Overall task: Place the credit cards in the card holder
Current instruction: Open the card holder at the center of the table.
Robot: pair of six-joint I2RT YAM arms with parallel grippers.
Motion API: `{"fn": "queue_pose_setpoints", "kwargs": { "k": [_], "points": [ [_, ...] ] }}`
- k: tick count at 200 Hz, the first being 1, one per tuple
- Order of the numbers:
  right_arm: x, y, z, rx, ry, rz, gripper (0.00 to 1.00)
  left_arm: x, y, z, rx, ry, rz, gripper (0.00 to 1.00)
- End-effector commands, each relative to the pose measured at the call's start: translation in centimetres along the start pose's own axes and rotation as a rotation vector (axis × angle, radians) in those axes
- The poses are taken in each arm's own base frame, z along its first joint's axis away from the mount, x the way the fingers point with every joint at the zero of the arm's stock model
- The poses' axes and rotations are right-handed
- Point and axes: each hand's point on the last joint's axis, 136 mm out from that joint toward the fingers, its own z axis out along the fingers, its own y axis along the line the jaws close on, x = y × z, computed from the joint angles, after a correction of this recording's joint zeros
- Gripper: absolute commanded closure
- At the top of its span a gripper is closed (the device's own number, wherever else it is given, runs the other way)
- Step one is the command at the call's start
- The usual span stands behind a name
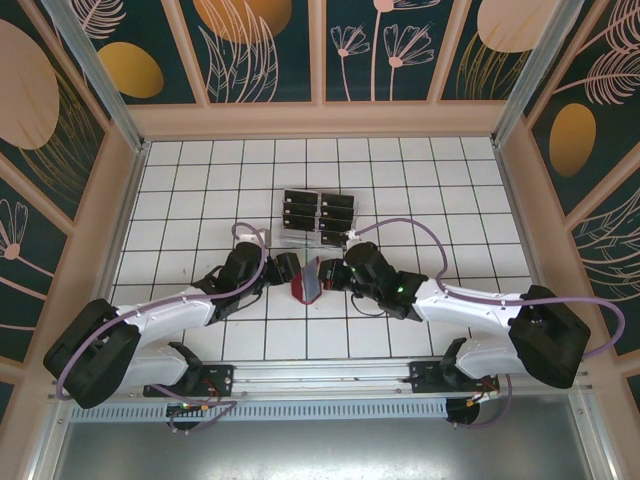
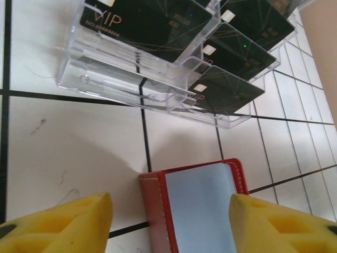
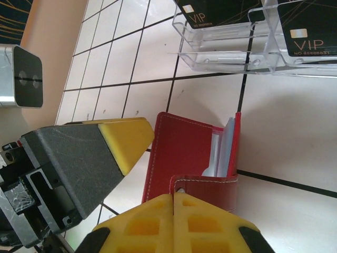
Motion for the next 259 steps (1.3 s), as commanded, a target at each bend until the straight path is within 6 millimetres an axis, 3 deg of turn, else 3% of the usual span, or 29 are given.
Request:
{"fn": "queue_pose_setpoints", "kwargs": {
  "k": [1, 73, 106, 126, 151, 215, 259],
  "points": [
    [0.4, -1.1, -0.5, 0.026, -0.013, 0.014, 1.0, 1.2, 2.2, 0.3, -0.081, 0.025, 0.003, 0.45],
    [2.7, -5.3, -0.9, 0.093, -0.014, 0.073, 1.0, 2.6, 5.5, 0.3, -0.216, 0.059, 0.022, 0.61],
    [3.4, -7.9, -0.9, 0.164, -0.021, 0.086, 1.0, 3.3, 6.6, 0.5, -0.263, 0.089, 0.035, 0.62],
    [3.8, -9.7, -0.8, 0.215, -0.024, 0.096, 0.89, 3.5, 7.2, 0.3, -0.294, 0.094, 0.04, 0.61],
    [4.1, -11.2, -0.8, 0.26, -0.023, 0.107, 0.84, 3.7, 8.0, -0.1, -0.323, 0.091, 0.047, 0.58],
    [3.9, -13.5, -0.3, 0.34, -0.015, 0.104, 0.78, 4.4, 8.6, -0.7, -0.335, 0.101, 0.039, 0.56],
    [3.3, -13.8, -0.3, 0.359, -0.005, 0.093, 0.73, 4.7, 9.0, -1.1, -0.332, 0.098, 0.03, 0.55]
  ]
}}
